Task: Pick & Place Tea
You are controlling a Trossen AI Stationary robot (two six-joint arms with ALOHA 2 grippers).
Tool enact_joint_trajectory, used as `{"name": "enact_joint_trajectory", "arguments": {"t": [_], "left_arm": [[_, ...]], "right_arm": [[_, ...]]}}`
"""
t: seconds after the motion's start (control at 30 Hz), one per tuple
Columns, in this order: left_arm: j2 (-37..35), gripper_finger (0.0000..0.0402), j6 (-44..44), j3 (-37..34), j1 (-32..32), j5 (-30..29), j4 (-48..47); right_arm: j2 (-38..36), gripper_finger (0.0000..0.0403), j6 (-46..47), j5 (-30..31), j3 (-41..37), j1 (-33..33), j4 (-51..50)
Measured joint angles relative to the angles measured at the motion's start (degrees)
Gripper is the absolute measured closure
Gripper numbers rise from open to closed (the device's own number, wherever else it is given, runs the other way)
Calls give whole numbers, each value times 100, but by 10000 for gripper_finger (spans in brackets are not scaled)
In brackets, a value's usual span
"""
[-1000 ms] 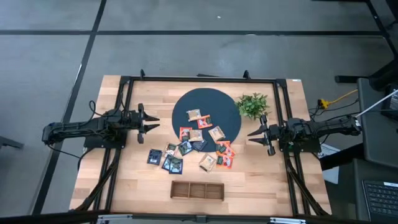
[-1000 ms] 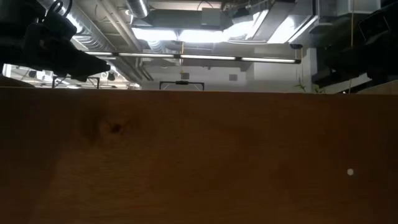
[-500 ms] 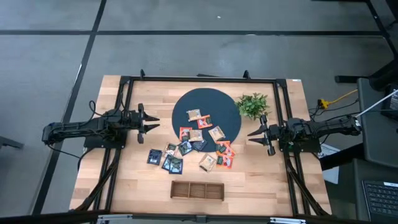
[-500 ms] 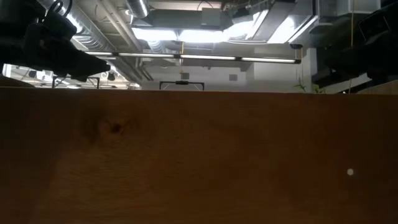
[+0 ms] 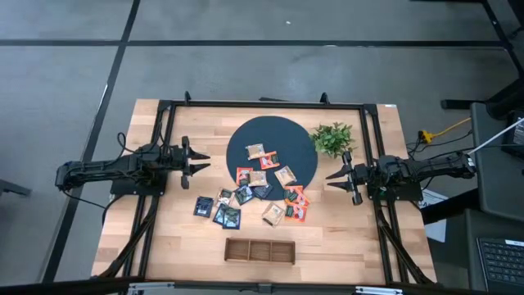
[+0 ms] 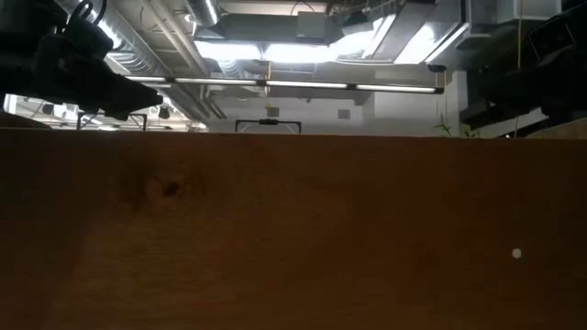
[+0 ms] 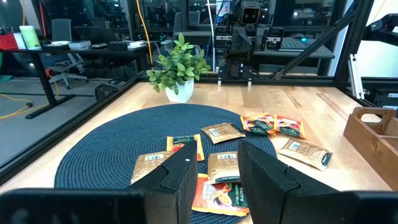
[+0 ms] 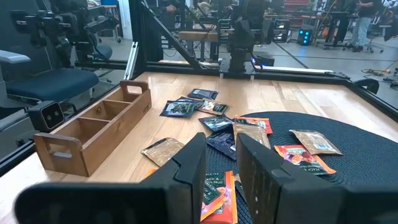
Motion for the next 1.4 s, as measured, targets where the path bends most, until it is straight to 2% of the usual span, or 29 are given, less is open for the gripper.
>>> {"name": "enact_joint_trajectory", "arguments": {"t": [0.13, 0.37, 0.6, 0.8, 1.03, 1.17, 1.4], "left_arm": [[-1, 288, 1, 1, 0, -1, 0], [1, 288, 1, 0, 0, 0, 0], [0, 288, 1, 0, 0, -2, 1], [-1, 288, 2, 1, 0, 0, 0], [0, 288, 0, 0, 0, -2, 0], [-1, 288, 0, -1, 0, -2, 0], [-1, 288, -67, -1, 0, -13, 85]], "right_arm": [[0, 311, 337, -10, 0, 0, 1], [-1, 311, 3237, -149, 0, 0, 1], [-2, 311, 4528, 626, 2, 1, 153], [-2, 311, 4649, 1452, 2, 1, 228], [-2, 311, 4651, 1712, 2, 1, 252], [-2, 311, 4870, 2085, 2, 0, 454], [69, 311, 4139, 1828, 2, 5, 1402]]}}
